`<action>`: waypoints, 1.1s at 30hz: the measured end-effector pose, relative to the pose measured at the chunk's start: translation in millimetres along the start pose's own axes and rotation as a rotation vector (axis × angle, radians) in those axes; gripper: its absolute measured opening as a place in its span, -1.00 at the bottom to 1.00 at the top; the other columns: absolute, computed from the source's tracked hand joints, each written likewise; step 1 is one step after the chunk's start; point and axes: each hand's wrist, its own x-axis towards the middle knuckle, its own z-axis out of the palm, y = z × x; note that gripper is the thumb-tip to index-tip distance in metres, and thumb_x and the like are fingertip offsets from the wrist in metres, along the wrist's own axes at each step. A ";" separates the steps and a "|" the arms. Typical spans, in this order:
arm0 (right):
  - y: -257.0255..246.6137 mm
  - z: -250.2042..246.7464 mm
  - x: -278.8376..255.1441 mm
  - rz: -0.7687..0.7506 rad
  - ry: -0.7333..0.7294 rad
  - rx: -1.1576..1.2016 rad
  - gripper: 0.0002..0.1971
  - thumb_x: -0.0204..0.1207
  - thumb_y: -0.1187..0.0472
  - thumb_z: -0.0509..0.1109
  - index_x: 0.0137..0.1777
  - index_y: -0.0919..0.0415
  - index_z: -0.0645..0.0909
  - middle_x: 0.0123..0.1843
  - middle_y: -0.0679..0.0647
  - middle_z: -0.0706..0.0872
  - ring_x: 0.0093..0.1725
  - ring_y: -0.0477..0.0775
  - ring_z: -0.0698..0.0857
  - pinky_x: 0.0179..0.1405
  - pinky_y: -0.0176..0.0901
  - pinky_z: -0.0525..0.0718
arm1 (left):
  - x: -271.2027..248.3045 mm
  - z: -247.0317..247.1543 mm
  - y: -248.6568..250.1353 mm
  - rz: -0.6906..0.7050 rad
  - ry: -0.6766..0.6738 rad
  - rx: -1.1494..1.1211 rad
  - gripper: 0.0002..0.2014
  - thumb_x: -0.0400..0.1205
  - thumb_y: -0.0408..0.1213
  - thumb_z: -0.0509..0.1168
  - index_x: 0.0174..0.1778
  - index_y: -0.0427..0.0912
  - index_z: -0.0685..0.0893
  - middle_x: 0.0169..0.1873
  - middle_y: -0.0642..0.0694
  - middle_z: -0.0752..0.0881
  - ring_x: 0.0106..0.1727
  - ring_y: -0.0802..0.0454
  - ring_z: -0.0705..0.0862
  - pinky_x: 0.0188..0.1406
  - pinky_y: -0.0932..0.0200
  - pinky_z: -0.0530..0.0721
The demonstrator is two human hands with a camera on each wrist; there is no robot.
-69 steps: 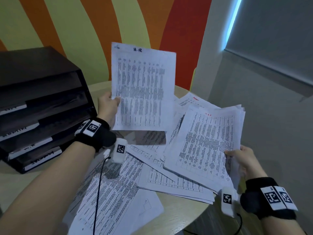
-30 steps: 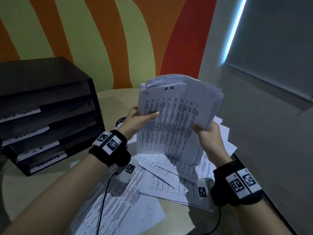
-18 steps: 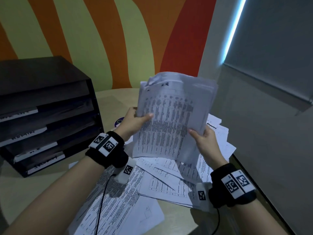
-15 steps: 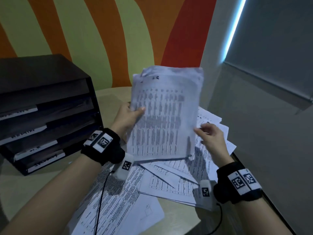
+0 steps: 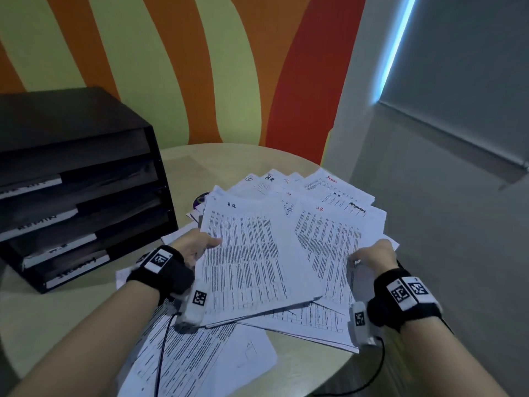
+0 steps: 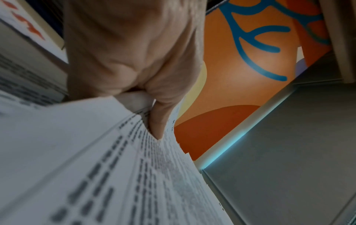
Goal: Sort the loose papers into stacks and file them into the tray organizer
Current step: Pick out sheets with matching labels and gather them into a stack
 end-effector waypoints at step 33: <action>-72.8 69.5 -94.2 -0.482 -0.324 -0.066 -0.92 0.58 0.44 0.19 -0.04 0.27 0.45 -0.22 0.11 0.56 -0.23 0.15 0.60 -0.44 -0.18 0.50 | 13.7 -10.5 -22.6 0.120 -0.269 -0.160 -0.32 0.41 -0.18 0.60 0.44 -0.25 0.56 0.31 -0.16 0.69 0.30 -0.09 0.67 0.41 -0.16 0.55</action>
